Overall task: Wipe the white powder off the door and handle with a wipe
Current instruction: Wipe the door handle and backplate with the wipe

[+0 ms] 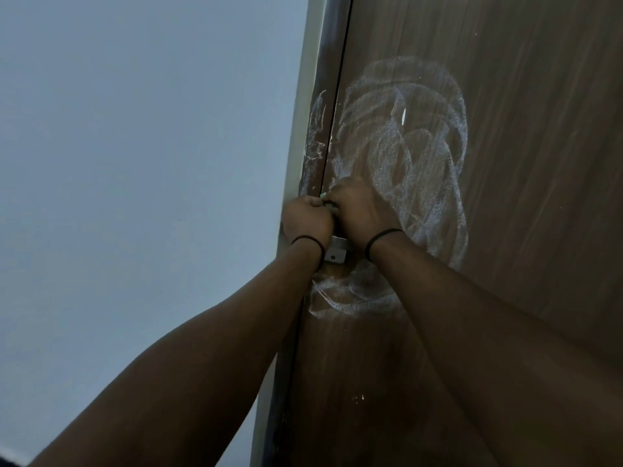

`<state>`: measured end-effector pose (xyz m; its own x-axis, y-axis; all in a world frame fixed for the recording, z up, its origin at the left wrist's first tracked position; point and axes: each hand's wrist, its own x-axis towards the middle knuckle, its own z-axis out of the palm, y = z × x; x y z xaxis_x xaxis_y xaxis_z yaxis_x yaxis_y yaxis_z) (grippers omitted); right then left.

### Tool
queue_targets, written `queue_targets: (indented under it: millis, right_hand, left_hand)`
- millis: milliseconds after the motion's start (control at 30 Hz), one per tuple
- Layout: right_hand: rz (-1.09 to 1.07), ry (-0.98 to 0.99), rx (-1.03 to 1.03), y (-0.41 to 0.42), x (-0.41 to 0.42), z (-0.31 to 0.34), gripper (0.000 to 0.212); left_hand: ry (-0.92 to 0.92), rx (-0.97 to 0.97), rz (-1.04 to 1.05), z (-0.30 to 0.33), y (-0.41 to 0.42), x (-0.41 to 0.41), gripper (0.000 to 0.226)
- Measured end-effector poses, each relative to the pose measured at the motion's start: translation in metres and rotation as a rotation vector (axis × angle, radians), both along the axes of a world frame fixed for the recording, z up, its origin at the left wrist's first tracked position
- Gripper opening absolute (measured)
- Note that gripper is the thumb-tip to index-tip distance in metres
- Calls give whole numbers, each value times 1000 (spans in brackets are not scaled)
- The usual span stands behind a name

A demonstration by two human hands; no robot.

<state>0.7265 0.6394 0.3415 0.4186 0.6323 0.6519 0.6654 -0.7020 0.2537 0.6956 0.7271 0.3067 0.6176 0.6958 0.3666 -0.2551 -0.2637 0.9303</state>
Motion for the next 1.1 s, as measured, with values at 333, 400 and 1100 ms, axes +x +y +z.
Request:
queue_targets:
  millis: [333,400,1100]
  right_hand:
    - [-101,-87,207,0,8,12,15]
    - [-89,-9,375,-13,11,2,18]
    - [-251,439,411,-26,7,-19,12]
  left_hand:
    - [22,34,27,-16,0,-10,29]
    - [13,53,33,-19,1,-11,29]
    - [14,69,-81,-41,2,-2,21]
